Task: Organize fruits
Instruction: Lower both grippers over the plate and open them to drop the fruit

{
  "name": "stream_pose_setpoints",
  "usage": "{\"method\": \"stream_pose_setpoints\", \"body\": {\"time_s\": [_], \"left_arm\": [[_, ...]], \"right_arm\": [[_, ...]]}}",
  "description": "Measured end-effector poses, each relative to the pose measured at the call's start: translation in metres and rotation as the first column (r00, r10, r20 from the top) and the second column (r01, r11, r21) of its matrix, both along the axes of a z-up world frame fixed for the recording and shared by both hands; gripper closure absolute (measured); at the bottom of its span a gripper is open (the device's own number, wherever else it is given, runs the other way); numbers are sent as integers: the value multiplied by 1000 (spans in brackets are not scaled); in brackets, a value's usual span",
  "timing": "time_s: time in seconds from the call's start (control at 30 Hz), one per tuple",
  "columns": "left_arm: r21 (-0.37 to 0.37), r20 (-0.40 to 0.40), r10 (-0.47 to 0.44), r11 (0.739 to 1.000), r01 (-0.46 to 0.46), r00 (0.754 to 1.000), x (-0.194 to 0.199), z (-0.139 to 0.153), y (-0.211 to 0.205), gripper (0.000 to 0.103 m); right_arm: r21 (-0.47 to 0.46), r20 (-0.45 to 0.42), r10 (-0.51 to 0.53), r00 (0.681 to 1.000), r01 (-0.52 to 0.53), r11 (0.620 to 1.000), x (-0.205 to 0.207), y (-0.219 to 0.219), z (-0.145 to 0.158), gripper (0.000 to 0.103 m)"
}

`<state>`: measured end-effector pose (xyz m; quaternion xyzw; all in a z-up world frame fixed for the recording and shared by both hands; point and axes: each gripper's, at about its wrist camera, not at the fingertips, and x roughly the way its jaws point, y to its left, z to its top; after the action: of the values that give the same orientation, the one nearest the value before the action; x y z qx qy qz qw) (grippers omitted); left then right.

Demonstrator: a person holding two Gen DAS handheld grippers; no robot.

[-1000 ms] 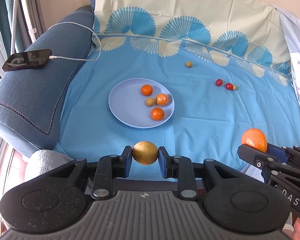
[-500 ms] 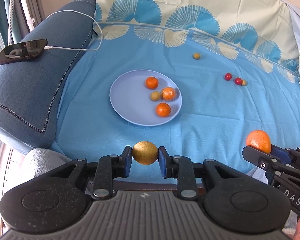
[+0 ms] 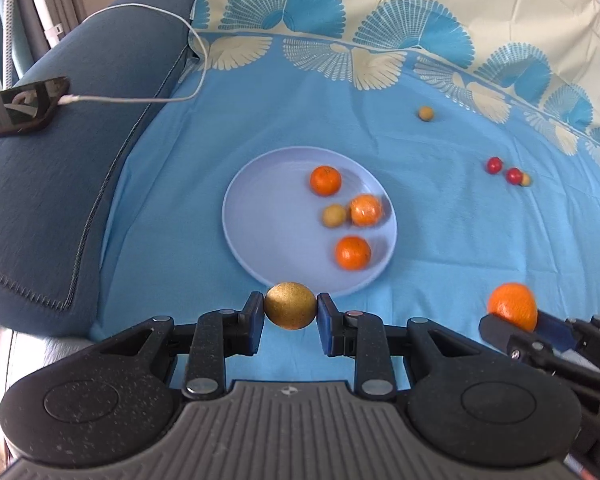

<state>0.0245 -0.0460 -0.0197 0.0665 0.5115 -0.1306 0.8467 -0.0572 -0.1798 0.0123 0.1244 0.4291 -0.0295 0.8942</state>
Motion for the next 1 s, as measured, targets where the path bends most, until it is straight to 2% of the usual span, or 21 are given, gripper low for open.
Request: {"method": "stream_pose_setpoints", "body": {"time_s": [0.37, 0.8, 0.83, 0.87, 0.9, 0.93, 0.97, 1.0], "left_arm": [[28, -21, 10, 1000, -10, 1000, 71, -36, -23, 72], [80, -62, 6, 997, -1, 998, 113, -84, -36, 72], [78, -62, 5, 997, 0, 998, 116, -85, -36, 69], [74, -64, -2, 997, 6, 998, 118, -85, -36, 49], [69, -58, -3, 998, 7, 998, 120, -84, -36, 36], [61, -39, 7, 998, -4, 999, 121, -81, -34, 11], [50, -10, 17, 999, -16, 1000, 121, -75, -31, 1], [37, 14, 18, 999, -19, 1000, 120, -70, -29, 0]], "right_arm": [[-20, -5, 41, 999, -41, 999, 70, 4, -33, 69], [-28, -66, 67, 996, -69, 997, 122, 3, -75, 69], [-31, -70, 69, 995, -71, 997, 126, 4, -77, 69], [-31, -71, 72, 995, -74, 997, 129, 4, -79, 68], [-29, -70, 76, 995, -78, 997, 132, 4, -80, 67], [-28, -68, 79, 995, -81, 996, 135, 4, -81, 67], [-25, -63, 82, 995, -84, 996, 137, 3, -81, 64], [-18, -57, 93, 994, -94, 995, 139, 3, -81, 52]]}}
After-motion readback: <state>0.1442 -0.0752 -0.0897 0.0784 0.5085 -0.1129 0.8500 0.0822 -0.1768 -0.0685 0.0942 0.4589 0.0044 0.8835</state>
